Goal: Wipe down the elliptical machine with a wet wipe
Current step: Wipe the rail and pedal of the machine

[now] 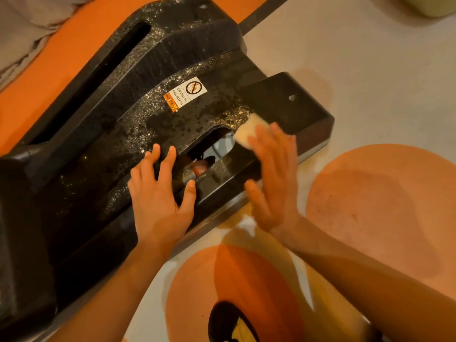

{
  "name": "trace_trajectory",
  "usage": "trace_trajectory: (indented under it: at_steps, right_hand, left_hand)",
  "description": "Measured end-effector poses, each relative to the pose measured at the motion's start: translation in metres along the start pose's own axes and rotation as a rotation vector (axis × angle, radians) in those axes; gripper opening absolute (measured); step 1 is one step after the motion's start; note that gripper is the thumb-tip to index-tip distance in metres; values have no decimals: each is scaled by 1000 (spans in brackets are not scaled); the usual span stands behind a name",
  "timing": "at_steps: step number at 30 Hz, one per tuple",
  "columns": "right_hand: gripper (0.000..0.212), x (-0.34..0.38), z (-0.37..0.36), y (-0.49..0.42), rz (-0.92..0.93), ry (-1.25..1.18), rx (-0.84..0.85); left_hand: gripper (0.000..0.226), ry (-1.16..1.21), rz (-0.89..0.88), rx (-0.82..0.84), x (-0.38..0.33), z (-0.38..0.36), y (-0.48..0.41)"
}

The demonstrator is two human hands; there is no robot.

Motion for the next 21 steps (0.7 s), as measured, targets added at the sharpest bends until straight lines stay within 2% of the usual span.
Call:
trace_trajectory:
  at_steps: [4, 7, 8, 11, 13, 15, 19, 21]
  right_hand:
    - [68, 17, -15, 28, 221, 127, 295]
    - [60, -5, -1, 16, 344, 151, 325]
    - [60, -14, 8, 7, 302, 149, 269]
    - [71, -35, 38, -25, -16, 154, 78]
    - [78, -31, 44, -34, -117, 119, 46]
    - [79, -15, 37, -28, -98, 102, 116]
    - [75, 7, 24, -2, 93, 157, 291]
    - [78, -1, 34, -16, 90, 218, 383]
  left_hand:
    - [69, 2, -2, -3, 1, 0, 0]
    - [70, 11, -2, 0, 2, -1, 0]
    - [70, 12, -2, 0, 2, -1, 0]
    - [69, 10, 3, -1, 1, -1, 0]
    - [69, 10, 6, 1, 1, -1, 0]
    - [69, 10, 6, 4, 1, -1, -1]
    - [69, 16, 7, -3, 1, 0, 0]
    - [69, 13, 5, -2, 0, -1, 0]
Point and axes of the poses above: each hand's wrist, its own y-axis away from the middle knuckle, its own z-axis out of the back of the hand, x = y × z, the point moved 1 cm from there along -y, towards the middle knuckle, and after that the axes turned 11 degrees about -y, right-handed, at the moved point
